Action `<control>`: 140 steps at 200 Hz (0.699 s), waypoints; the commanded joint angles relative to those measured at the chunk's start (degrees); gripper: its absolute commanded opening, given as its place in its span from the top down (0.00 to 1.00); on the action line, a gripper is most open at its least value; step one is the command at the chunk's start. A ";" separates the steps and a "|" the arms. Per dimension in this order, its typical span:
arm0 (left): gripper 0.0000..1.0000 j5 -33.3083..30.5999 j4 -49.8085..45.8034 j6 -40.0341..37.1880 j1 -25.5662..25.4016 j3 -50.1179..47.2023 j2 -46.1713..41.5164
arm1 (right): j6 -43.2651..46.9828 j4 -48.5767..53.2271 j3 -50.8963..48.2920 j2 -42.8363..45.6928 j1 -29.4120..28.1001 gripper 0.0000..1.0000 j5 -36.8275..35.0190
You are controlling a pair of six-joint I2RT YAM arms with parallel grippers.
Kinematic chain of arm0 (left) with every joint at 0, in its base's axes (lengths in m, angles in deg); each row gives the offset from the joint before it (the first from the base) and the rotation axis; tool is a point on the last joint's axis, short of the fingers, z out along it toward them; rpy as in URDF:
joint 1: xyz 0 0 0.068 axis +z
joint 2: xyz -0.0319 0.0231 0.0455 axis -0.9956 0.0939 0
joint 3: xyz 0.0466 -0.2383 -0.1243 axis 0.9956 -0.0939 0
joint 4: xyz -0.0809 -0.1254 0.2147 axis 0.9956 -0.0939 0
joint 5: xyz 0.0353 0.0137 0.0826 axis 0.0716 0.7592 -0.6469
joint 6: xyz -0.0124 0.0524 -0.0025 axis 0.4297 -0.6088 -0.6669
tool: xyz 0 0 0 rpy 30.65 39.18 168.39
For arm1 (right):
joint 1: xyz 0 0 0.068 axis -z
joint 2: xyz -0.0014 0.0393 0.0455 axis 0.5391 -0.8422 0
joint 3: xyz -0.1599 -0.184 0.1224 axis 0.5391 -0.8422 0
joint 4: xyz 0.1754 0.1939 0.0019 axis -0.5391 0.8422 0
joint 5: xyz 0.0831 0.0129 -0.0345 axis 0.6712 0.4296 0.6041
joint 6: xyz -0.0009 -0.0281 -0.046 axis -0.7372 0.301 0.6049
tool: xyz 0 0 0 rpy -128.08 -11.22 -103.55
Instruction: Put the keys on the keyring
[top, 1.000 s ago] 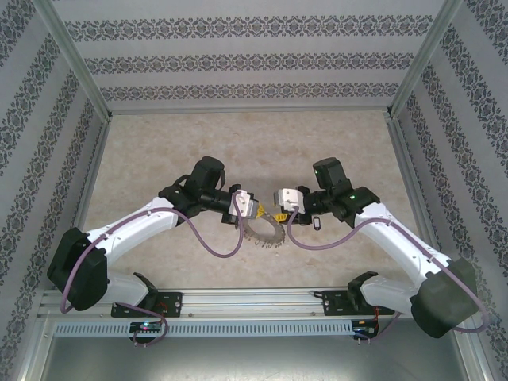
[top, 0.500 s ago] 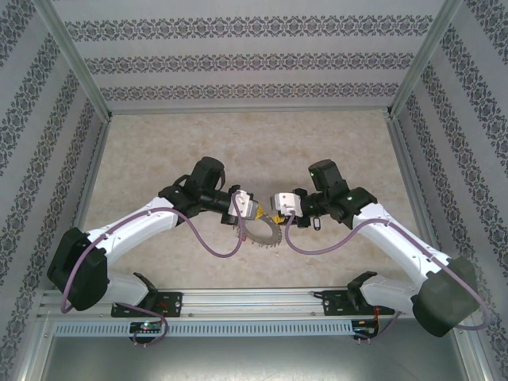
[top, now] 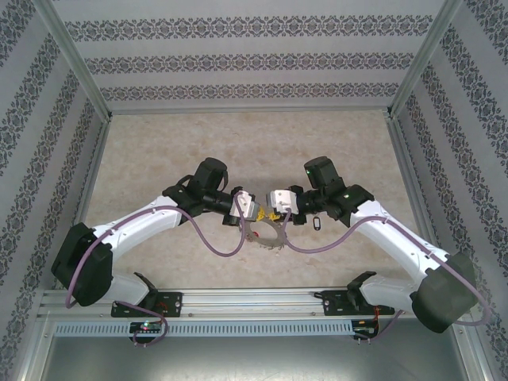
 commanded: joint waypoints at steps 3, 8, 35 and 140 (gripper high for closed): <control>1.00 2.22 6.14 1.71 -0.07 0.29 0.44 | 1.81 1.61 0.90 -0.09 -0.99 0.72 1.61; 1.00 2.11 6.34 1.89 -0.07 0.29 0.51 | 2.21 2.07 0.84 0.01 -0.92 0.72 1.40; 1.00 2.13 6.43 1.76 -0.08 0.12 0.34 | 3.57 4.47 0.59 0.59 0.23 0.72 1.74; 1.00 1.58 5.03 1.67 -0.07 0.68 0.48 | 4.29 8.74 1.41 0.82 2.26 0.74 4.35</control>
